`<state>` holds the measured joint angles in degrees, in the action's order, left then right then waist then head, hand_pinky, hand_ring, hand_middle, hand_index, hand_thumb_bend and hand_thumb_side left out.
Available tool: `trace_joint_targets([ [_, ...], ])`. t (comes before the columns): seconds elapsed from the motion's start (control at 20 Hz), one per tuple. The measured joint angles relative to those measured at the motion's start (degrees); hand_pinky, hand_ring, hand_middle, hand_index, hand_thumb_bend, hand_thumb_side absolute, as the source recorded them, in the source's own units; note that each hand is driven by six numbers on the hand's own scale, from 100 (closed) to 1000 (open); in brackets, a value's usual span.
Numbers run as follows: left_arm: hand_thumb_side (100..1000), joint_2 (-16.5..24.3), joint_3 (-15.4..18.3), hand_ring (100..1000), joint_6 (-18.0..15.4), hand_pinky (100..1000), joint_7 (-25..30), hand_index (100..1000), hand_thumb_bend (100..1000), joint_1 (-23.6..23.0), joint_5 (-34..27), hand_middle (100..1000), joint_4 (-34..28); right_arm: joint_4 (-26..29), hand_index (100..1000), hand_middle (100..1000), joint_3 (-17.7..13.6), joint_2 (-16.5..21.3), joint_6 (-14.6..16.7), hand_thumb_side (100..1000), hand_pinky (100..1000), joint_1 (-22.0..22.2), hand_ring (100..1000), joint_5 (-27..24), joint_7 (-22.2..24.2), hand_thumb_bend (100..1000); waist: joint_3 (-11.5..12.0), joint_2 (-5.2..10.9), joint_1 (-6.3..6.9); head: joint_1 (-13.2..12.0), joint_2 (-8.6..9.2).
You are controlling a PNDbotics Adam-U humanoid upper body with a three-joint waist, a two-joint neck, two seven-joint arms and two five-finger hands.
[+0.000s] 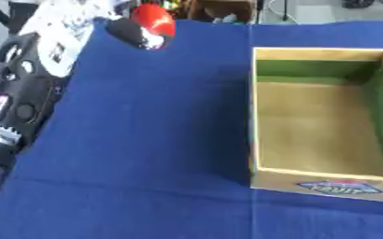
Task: Pick up objects on the table and place them in the box.
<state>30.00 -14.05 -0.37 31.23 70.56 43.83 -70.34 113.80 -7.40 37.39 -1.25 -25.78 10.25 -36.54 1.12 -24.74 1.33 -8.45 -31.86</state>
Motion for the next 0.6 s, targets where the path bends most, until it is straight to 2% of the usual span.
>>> trace_joint_targets([
  [0.25, 439, -3.7, -2.7, 472, 0.9, 179, 1.8, 664, 100, 0.8, 0.0, 471, -5.6, 0.0, 764, 767, 0.0, 0.0, 0.2, 908, 772, -0.5, 743, -0.1, 0.2, 100, -0.1, 1.11, 0.16, 0.0, -0.77],
  [0.6, 448, -10.5, -4.5, 466, 1.3, 173, 3.4, 666, 100, 2.1, 0.0, 463, -7.2, 0.0, 764, 768, 0.3, -0.2, 0.4, 905, 772, -0.9, 744, -0.2, 0.4, 100, -0.4, 2.32, 0.42, 0.0, -1.48],
])
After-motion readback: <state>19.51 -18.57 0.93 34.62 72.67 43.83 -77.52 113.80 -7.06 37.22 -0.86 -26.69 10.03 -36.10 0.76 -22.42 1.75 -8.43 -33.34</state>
